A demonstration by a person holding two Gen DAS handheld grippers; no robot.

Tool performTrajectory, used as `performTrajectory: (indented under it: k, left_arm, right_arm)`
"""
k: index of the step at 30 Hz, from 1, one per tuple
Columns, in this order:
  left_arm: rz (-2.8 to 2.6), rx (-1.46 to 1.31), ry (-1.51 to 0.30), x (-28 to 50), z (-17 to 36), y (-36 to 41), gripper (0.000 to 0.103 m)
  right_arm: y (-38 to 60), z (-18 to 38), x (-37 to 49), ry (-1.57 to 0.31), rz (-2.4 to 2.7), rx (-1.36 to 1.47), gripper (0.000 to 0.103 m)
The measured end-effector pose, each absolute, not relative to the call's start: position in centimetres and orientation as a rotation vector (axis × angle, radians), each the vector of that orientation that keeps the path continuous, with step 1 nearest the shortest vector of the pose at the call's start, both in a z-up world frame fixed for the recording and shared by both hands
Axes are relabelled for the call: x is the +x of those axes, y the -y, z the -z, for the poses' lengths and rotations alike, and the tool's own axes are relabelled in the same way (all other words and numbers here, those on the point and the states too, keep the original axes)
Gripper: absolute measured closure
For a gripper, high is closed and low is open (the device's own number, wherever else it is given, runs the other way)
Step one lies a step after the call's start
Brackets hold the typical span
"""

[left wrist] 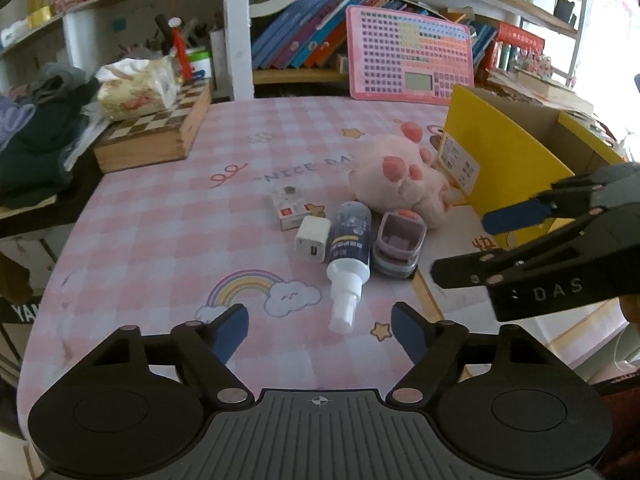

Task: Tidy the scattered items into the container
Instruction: 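Grasp the grey toy car with the right tool while the left grasps the spray bottle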

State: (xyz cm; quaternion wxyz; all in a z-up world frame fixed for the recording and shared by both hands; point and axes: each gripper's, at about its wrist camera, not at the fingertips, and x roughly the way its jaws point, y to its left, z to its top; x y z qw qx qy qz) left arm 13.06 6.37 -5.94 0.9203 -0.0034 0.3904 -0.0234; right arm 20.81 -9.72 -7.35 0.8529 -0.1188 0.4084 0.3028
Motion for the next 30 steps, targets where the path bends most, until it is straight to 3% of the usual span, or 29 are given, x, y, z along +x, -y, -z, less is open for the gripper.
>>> performTrajectory:
  k: [10, 16, 21, 30]
  left_arm:
    - [0.101, -0.002, -0.844, 16.5, 7.7, -5.7, 0.027]
    - [0.122, 0.018, -0.861, 18.5, 8.4, -5.3, 0.036]
    - [0.136, 0.020, -0.873, 19.8, 8.9, -5.1, 0.050]
    - [0.142, 0.077, -0.873, 20.8, 9.7, -4.2, 0.055]
  right_arm:
    - [8.0, 8.9, 25.0, -0.953, -0.672, -0.209, 0.033]
    - [7.2, 9.9, 26.7, -0.993, -0.674, -0.220, 0.038]
    - [7.4, 10.0, 27.7, -0.993, -0.659, -0.229, 0.042]
    - [6.8, 10.8, 28.8, -1.017, -0.676, -0.251, 0.040]
